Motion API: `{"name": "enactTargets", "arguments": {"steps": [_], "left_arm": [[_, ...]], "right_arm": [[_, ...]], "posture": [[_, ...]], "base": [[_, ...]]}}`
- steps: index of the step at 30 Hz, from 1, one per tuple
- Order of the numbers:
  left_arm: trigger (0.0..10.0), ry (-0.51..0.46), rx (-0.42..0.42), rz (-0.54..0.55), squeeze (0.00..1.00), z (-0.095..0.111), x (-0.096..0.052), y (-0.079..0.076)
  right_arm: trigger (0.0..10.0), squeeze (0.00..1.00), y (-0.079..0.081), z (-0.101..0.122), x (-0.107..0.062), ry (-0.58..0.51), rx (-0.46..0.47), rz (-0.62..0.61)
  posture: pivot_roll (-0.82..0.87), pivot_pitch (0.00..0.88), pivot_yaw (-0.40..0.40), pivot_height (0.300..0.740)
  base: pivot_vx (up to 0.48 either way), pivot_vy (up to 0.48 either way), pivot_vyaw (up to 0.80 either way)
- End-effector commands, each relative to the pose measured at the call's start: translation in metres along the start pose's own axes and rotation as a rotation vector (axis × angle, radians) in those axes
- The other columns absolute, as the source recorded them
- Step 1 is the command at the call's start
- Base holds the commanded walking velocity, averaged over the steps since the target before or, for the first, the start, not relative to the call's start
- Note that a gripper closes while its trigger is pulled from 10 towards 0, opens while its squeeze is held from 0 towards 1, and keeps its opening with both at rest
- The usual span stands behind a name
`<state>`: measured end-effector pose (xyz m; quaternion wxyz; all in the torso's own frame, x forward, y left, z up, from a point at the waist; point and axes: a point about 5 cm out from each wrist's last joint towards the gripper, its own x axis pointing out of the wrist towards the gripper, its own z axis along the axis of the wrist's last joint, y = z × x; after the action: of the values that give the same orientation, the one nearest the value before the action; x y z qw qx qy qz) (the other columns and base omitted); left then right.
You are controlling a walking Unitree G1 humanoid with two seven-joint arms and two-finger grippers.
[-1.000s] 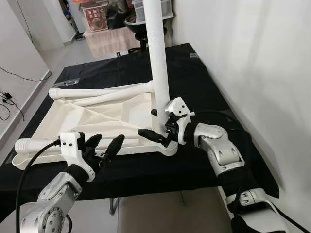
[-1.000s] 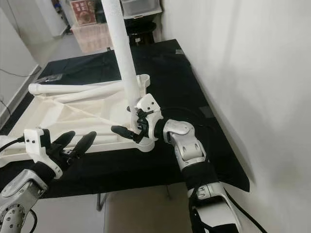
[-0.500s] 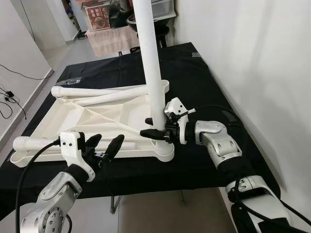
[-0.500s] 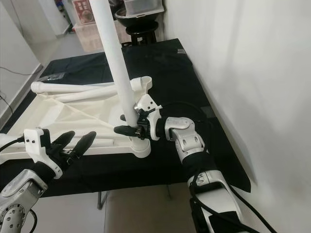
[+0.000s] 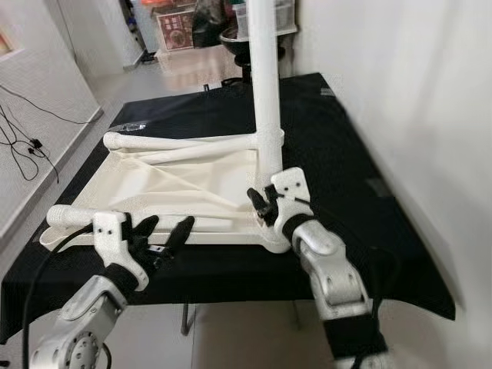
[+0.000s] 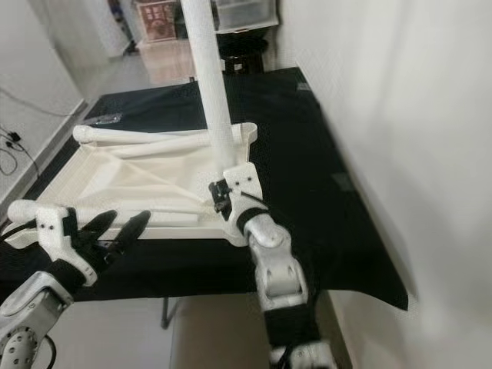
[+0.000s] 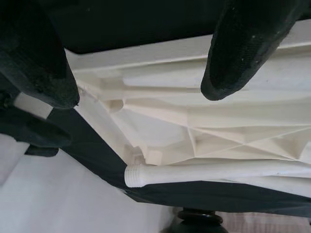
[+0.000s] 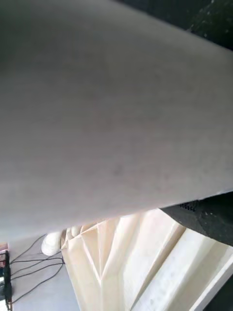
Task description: Building children table
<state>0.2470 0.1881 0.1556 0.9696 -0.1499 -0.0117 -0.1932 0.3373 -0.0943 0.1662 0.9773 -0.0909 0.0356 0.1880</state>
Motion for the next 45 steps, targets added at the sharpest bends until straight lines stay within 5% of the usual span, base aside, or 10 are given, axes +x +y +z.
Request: {"name": "enactTargets", "arguments": {"steps": [1,2,3,9,10,16,18,32,35,45], "left_arm": [[10.0,0.011,0.006,0.006,0.0,-0.001,-0.001,0.003],[10.0,0.011,0.006,0.006,0.0,-0.001,-0.001,0.003],[10.0,0.007,0.006,0.009,0.0,0.0,-0.001,0.003],[10.0,-0.004,0.012,0.027,0.0,0.001,-0.002,0.004],[10.0,-0.002,0.012,0.024,0.0,0.001,-0.002,0.004],[10.0,-0.001,0.009,0.015,0.0,0.001,-0.001,0.002],[10.0,-0.004,0.009,0.015,0.0,0.001,-0.001,0.001],[10.0,0.003,0.011,0.01,0.0,0.0,-0.001,0.001],[10.0,0.004,0.009,0.003,0.0,0.0,-0.001,0.0],[10.0,0.002,0.006,-0.004,0.0,0.002,-0.001,-0.001]], "right_arm": [[0.0,0.0,0.002,-0.014,0.007,0.08,0.016,0.046],[0.0,0.0,0.002,-0.014,0.007,0.08,0.016,0.046],[10.0,0.0,0.004,-0.012,0.009,0.081,-0.005,0.056],[10.0,0.1,0.01,-0.004,0.01,0.057,-0.021,0.114],[10.0,1.0,0.013,-0.001,0.008,0.054,-0.008,0.113],[10.0,1.0,0.016,0.017,0.015,-0.027,-0.021,0.369],[10.0,0.0,0.012,0.022,0.018,-0.061,-0.051,0.515],[10.0,0.0,-0.002,0.02,0.022,-0.019,-0.077,0.854],[0.0,0.0,-0.004,0.018,0.025,0.002,-0.074,0.836],[0.0,0.0,-0.026,0.007,0.024,0.045,-0.112,0.7]], "posture": [[-0.06,0.035,0.136,0.74],[-0.06,0.035,0.136,0.74],[-0.06,0.031,0.14,0.74],[-0.06,0.038,0.139,0.74],[-0.05,0.041,0.138,0.74],[-0.05,0.044,0.13,0.74],[-0.05,0.041,0.129,0.74],[-0.02,0.027,0.126,0.74],[-0.02,0.029,0.123,0.74],[-0.03,0.06,0.124,0.74]], "base": [[0.0,0.0,0.0],[0.0,0.0,0.0],[0.0,0.0,0.0],[0.0,0.0,0.0],[0.0,0.0,0.0],[0.0,0.0,0.0],[0.0,0.0,0.0],[0.0,0.0,0.0],[0.0,0.0,0.0],[0.0,0.0,0.0]]}}
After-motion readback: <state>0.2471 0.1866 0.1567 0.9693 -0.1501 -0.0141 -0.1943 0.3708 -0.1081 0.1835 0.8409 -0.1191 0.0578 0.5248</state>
